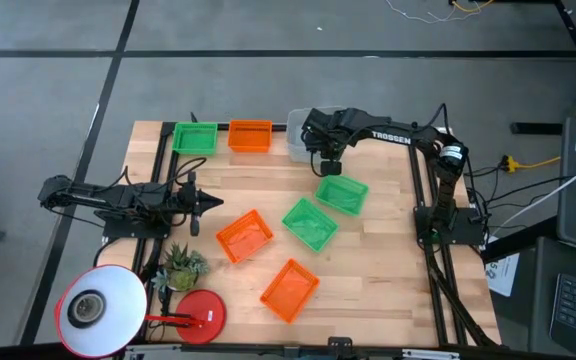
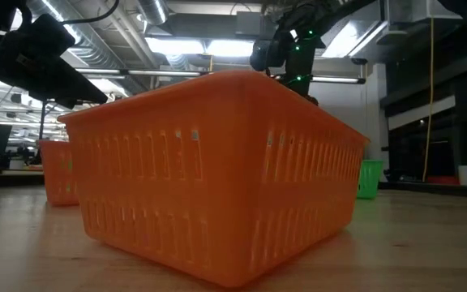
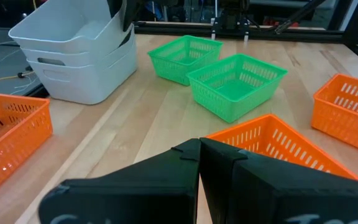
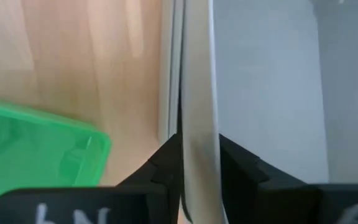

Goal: Stack baskets by color
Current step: Stack the bottom gray bin on the top gray bins

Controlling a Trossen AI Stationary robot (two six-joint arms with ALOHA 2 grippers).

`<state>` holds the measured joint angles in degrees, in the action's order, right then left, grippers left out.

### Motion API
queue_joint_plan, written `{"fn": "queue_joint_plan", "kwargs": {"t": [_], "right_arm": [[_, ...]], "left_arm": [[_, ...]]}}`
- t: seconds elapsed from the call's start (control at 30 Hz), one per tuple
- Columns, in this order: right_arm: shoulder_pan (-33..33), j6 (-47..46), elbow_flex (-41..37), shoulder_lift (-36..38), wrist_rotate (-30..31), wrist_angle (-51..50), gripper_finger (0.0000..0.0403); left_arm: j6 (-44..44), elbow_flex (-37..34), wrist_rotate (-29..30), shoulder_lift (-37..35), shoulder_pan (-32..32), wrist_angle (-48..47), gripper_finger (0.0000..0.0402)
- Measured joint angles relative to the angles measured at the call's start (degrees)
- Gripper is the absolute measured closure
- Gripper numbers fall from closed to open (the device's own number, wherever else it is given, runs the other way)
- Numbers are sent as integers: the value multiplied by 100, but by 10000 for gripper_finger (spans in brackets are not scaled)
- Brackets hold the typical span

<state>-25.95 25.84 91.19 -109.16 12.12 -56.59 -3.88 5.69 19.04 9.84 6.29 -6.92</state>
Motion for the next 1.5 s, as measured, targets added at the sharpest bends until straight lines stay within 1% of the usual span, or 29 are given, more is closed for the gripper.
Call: {"fn": "queue_joint_plan", "kwargs": {"t": [0.2,0.3,0.43,0.5,0.53,0.63,0.7,0.73,0.8,0.87,1.03,1.2,1.3,1.4,1.5], "right_arm": [[30,-4,242,0,-49,-14,315],[35,-5,456,2,-355,28,315],[72,-9,923,2,-375,-363,315],[114,-60,1300,2,-163,-723,315],[138,-195,1497,2,37,-961,315],[204,-921,2069,8,883,-1808,315],[194,-1398,2264,20,1215,-2446,315],[159,-1580,2292,20,1261,-2659,315],[51,-1834,2261,17,1204,-2902,315],[-39,-1947,2062,20,1212,-2851,315],[-255,-1930,1290,13,1366,-2293,315],[-436,-1603,669,7,1221,-1372,315],[-454,-1485,530,7,1017,-1206,315],[-459,-1490,510,4,920,-1349,315],[-459,-1515,603,-1,1088,-1601,315]], "left_arm": [[0,0,-2,-1,1,0,401],[0,0,-2,-2,0,0,401],[0,0,-2,-2,2,-2,401],[0,0,-2,-1,1,-2,401],[0,0,-2,-1,0,-3,401],[0,0,-2,0,1,-13,401],[0,0,-2,0,1,-13,401],[0,0,-2,-2,2,-13,401],[0,0,-2,-1,1,-13,401],[0,0,-2,-1,-1,-13,401],[0,0,-2,0,2,-13,401],[0,0,-2,-2,2,-13,401],[0,0,-3,-2,0,-13,401],[0,0,-4,-2,2,-13,401],[0,0,-2,-2,1,-13,401]]}}
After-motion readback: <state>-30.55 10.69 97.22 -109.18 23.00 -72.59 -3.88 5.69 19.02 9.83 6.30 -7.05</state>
